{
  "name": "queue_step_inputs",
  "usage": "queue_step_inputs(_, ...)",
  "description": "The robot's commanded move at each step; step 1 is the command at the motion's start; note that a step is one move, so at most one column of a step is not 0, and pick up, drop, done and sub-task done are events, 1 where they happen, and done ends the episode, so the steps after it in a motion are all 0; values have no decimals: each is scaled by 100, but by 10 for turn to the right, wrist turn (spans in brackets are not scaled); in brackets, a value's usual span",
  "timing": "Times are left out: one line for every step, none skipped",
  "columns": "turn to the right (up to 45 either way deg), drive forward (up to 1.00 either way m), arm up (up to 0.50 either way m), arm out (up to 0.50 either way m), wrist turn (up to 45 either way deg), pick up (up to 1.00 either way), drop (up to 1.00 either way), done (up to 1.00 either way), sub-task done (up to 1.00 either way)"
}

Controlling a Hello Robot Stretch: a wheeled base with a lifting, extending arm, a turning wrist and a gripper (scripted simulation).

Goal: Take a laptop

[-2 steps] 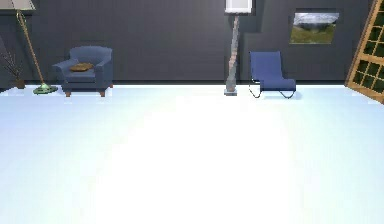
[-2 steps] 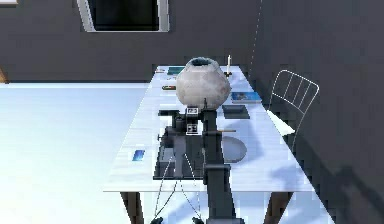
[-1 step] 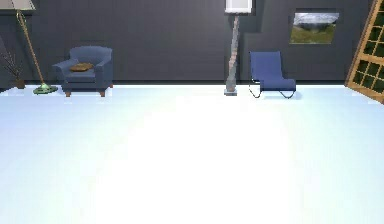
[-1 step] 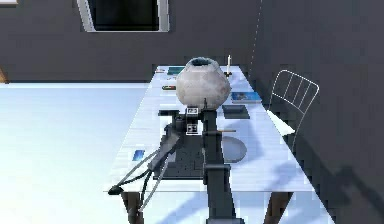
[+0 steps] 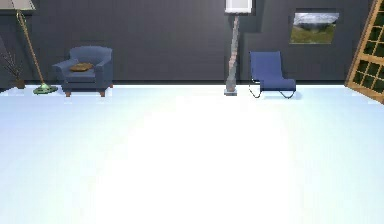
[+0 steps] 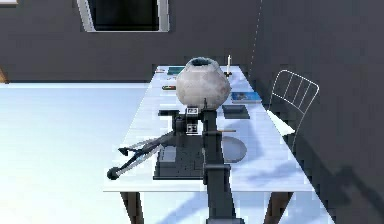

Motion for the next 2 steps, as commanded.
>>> queue_step_inputs(0,0,0,0,450,0,0,0,0)
queue_step_inputs(0,0,0,0,360,0,0,0,0)
